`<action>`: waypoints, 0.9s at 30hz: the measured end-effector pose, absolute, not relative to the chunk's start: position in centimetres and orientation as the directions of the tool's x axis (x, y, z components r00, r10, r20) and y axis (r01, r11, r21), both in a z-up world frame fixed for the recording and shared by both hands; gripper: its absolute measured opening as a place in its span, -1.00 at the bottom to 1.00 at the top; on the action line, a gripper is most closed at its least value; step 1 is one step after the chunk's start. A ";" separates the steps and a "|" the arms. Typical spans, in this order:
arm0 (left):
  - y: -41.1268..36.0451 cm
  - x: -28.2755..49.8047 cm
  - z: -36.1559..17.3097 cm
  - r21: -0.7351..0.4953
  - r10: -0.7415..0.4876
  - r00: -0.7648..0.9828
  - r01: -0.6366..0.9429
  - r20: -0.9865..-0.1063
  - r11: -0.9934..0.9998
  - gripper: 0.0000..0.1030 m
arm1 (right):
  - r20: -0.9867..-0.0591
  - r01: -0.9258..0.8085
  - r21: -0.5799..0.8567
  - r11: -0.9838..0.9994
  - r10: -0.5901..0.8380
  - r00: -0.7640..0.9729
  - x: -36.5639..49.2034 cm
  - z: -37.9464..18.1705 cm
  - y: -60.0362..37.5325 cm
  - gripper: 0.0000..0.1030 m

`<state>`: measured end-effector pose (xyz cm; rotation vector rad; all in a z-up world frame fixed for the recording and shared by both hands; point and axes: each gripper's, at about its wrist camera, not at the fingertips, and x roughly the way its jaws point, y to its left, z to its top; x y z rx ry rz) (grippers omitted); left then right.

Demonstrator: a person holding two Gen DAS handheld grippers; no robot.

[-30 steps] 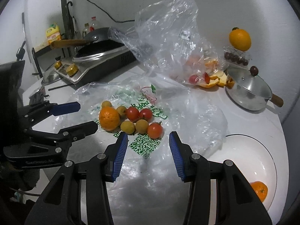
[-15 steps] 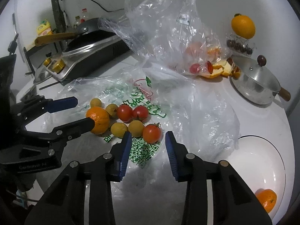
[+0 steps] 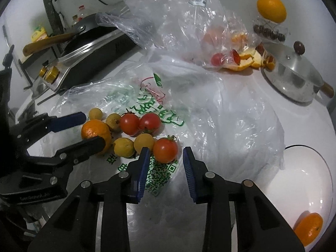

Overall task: Organize fruits
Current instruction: 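Grasp a red cherry tomato with the right gripper while the left gripper grasps a mandarin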

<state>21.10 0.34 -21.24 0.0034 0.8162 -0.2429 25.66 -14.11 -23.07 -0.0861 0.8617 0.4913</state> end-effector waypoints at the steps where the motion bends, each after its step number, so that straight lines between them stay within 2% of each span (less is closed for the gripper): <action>1: 0.4 21.1 -21.4 -0.091 -0.213 0.658 0.215 -0.723 0.972 0.09 | -0.746 -0.446 0.130 0.886 0.384 0.544 25.7 -23.2 -14.1 -0.33; 6: 0.5 21.0 -21.6 -0.114 -0.238 0.652 0.228 -0.720 0.967 -0.09 | -0.749 -0.436 0.149 0.888 0.389 0.536 25.8 -23.6 -14.3 -0.33; 12: 0.5 21.0 -21.5 -0.115 -0.246 0.654 0.237 -0.716 0.965 -0.10 | -0.745 -0.437 0.153 0.886 0.394 0.538 25.9 -23.7 -14.3 -0.34; 14: 0.6 20.9 -21.5 -0.115 -0.246 0.654 0.237 -0.716 0.965 -0.10 | -0.743 -0.441 0.156 0.884 0.399 0.537 26.0 -23.8 -14.3 -0.46; 27: 0.4 19.8 -20.6 -0.121 -0.250 0.669 0.234 -0.700 0.965 -0.10 | -0.715 -0.443 0.149 0.884 0.406 0.569 25.0 -22.7 -14.7 -0.47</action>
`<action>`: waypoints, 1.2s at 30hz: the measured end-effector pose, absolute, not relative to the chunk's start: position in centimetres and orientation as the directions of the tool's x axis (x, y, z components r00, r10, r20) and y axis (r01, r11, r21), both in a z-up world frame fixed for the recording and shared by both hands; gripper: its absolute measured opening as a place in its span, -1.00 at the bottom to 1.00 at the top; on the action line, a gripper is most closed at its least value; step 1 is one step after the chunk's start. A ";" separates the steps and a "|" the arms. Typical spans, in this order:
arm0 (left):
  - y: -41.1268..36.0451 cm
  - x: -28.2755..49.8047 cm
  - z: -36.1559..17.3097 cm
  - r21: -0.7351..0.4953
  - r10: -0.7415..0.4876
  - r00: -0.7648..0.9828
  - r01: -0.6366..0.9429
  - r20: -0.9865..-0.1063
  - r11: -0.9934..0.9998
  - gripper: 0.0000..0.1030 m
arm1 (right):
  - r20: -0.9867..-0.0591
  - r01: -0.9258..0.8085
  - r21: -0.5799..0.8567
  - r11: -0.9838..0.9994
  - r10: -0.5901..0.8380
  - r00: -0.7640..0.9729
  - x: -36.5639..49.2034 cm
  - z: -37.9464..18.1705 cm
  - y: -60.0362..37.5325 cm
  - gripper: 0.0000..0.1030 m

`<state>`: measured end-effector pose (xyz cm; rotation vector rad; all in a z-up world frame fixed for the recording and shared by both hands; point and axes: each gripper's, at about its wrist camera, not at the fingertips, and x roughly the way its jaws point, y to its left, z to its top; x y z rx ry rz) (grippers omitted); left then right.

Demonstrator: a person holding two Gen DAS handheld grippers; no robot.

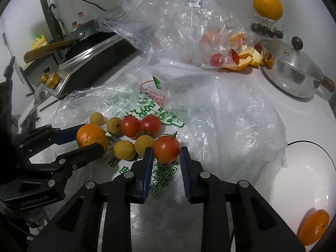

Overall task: Organize fruits
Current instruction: 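Grasp a red cherry tomato with the right gripper while the left gripper grasps a mandarin, then carry the held tomato and mandarin over to the white plate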

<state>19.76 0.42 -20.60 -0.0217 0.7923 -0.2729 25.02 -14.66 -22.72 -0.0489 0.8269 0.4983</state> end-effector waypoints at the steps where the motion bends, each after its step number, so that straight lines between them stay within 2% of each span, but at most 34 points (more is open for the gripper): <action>1: 0.4 19.6 -20.5 -0.120 -0.250 0.671 0.234 -0.698 0.965 -0.10 | -0.712 -0.443 0.150 0.884 0.407 0.572 24.8 -22.6 -14.7 -0.47; 36: -3.9 14.2 -16.0 -0.092 -0.250 0.716 0.253 -0.652 0.963 -0.10 | -0.614 -0.428 0.141 0.892 0.419 0.669 17.9 -18.3 -20.7 -0.47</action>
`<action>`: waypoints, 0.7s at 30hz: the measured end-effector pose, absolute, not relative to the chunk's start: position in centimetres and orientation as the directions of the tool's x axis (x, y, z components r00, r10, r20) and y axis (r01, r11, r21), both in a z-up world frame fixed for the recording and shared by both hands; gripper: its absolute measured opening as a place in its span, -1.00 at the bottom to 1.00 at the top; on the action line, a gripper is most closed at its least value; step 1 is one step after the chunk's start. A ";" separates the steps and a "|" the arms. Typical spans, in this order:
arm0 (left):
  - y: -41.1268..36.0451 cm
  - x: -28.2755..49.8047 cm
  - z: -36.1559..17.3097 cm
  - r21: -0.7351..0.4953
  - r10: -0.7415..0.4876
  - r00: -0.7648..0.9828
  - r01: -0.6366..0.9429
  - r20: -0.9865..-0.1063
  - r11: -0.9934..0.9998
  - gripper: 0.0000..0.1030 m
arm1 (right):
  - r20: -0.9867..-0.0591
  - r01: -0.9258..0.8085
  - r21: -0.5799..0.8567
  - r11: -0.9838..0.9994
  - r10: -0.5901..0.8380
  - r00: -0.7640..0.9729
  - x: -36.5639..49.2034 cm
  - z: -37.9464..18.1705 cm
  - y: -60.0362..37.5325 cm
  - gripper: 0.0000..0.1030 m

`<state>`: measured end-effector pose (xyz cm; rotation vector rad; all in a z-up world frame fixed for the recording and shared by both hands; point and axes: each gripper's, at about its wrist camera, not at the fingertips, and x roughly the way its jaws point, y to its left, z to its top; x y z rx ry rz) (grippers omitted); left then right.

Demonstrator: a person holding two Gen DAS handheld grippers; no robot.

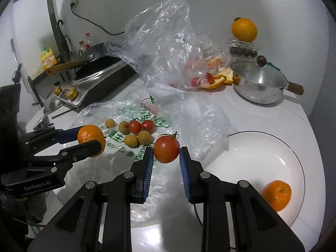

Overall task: Organize fruits
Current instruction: 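Carry the held tomato and mandarin over to the white plate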

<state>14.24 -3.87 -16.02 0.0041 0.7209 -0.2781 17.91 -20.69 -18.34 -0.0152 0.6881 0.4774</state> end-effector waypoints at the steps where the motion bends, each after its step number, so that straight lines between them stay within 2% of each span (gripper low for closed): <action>1: -4.1 14.2 -15.9 -0.089 -0.248 0.718 0.253 -0.651 0.963 -0.10 | -0.612 -0.428 0.143 0.892 0.420 0.671 17.8 -18.3 -21.0 -0.47; 12: -8.0 13.8 -15.4 -0.047 -0.233 0.719 0.269 -0.655 0.962 -0.10 | -0.580 -0.410 0.151 0.900 0.416 0.700 17.1 -18.3 -25.1 -0.47; 21: -12.5 14.4 -15.5 -0.039 -0.268 0.698 0.326 -0.664 0.945 -0.10 | -0.564 -0.358 0.166 0.919 0.387 0.730 17.1 -18.3 -29.9 -0.47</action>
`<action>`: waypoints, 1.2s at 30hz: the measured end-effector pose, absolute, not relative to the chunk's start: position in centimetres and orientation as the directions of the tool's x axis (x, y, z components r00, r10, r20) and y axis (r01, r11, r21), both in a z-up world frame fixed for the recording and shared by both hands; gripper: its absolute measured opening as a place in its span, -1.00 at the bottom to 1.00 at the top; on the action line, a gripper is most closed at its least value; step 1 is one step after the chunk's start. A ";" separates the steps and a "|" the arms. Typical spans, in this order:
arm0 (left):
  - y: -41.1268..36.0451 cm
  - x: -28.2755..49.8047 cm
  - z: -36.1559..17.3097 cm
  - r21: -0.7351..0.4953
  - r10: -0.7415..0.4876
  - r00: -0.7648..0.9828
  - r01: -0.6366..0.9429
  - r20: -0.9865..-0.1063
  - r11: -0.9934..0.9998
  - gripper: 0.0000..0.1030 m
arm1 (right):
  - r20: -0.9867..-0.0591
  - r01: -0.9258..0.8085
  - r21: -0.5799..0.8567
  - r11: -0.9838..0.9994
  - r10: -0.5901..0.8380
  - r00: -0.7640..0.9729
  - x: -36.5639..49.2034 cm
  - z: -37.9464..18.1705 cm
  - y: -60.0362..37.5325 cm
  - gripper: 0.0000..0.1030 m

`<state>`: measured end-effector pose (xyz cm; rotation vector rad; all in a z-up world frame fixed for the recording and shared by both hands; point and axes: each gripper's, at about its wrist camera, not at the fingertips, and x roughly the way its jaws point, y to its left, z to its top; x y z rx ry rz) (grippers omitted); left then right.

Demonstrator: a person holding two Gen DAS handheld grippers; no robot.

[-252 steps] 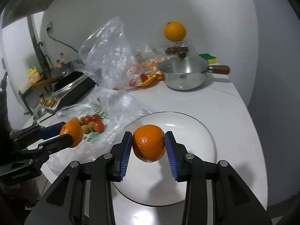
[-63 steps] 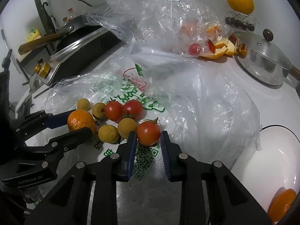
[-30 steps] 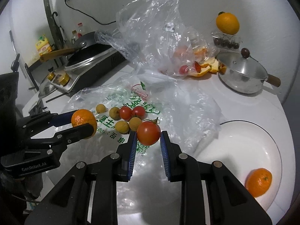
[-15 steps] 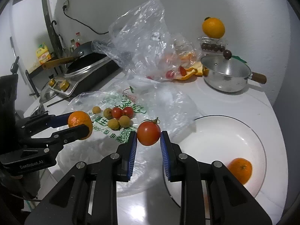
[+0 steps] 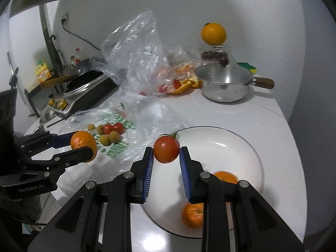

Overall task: Organize fruits
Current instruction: 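Carry the held tomato and mandarin over to the white plate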

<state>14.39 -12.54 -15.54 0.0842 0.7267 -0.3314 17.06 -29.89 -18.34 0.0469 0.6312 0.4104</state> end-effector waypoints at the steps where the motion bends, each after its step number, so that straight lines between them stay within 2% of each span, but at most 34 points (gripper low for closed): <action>1: -12.9 14.4 -15.6 -0.039 -0.273 0.695 0.333 -0.666 0.942 -0.10 | -0.564 -0.352 0.168 0.921 0.382 0.732 17.1 -18.4 -30.3 -0.47; 17: -18.7 15.6 -17.2 -0.046 -0.322 0.630 0.413 -0.707 0.909 -0.10 | -0.578 -0.262 0.194 0.945 0.326 0.748 17.6 -19.9 -36.4 -0.47; 36: -21.8 16.6 -19.5 -0.073 -0.341 0.552 0.450 -0.760 0.890 -0.10 | -0.615 -0.225 0.222 0.949 0.315 0.723 19.7 -22.0 -38.0 -0.47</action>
